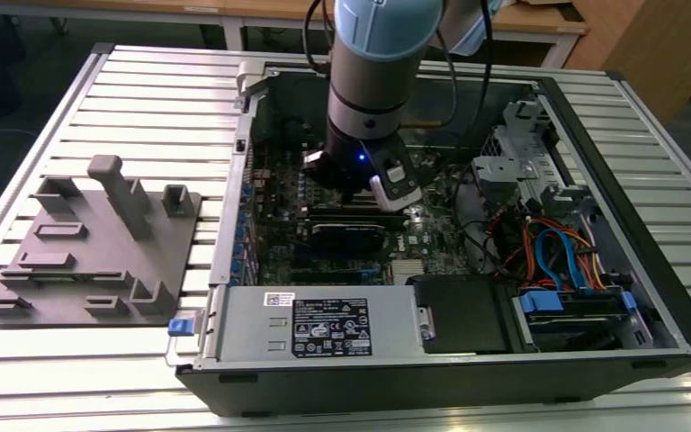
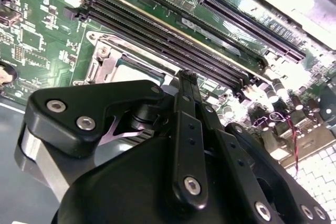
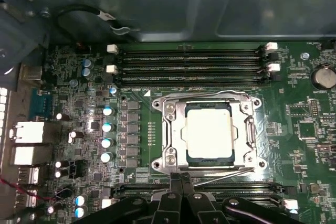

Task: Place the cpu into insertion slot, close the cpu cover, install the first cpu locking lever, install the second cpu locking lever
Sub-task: 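Install the second cpu locking lever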

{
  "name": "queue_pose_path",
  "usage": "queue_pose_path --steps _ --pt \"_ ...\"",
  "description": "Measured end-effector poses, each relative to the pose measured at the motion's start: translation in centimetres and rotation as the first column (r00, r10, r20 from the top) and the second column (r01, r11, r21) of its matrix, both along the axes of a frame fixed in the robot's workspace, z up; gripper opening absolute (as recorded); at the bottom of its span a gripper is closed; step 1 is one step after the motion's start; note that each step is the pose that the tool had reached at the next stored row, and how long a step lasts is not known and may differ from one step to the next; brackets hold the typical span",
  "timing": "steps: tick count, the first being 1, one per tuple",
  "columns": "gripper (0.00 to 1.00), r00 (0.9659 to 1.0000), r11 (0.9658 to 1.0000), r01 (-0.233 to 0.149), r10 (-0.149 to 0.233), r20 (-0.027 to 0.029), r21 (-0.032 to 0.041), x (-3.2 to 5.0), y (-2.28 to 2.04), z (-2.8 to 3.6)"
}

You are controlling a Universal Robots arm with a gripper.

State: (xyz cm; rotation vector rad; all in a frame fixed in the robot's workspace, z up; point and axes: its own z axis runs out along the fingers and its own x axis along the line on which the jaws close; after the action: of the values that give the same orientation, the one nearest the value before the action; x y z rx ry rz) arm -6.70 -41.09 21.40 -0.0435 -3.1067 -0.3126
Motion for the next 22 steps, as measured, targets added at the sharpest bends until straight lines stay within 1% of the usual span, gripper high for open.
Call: queue_pose_path --steps 5,9,12,13,15,20,21,22 --pt "0.11 0.9998 0.9998 -0.020 0.020 -0.0018 0.0002 -0.01 -0.10 -0.14" --pt "0.11 0.9993 0.9993 -0.036 0.036 -0.0017 0.0056 -0.25 -0.14 -0.29" --pt "0.11 0.9992 0.9992 -0.039 0.039 -0.0017 0.0069 -0.49 -0.15 -0.39" --pt "0.11 0.9992 0.9992 -0.039 0.039 -0.0017 0.0094 -0.58 -0.16 -0.42" --pt "0.11 0.9992 0.9991 -0.039 0.039 -0.0012 0.0177 -0.64 -0.27 -0.46" --pt "0.11 0.9992 0.9987 -0.039 0.039 -0.0006 0.0326 -0.68 -0.87 -0.52" --pt "0.11 0.9992 0.9986 -0.039 0.039 -0.0005 0.0371 -0.76 -0.93 -0.54" --pt "0.11 0.9992 0.9982 -0.039 0.039 -0.0002 0.0447 -0.87 -0.98 -0.56"
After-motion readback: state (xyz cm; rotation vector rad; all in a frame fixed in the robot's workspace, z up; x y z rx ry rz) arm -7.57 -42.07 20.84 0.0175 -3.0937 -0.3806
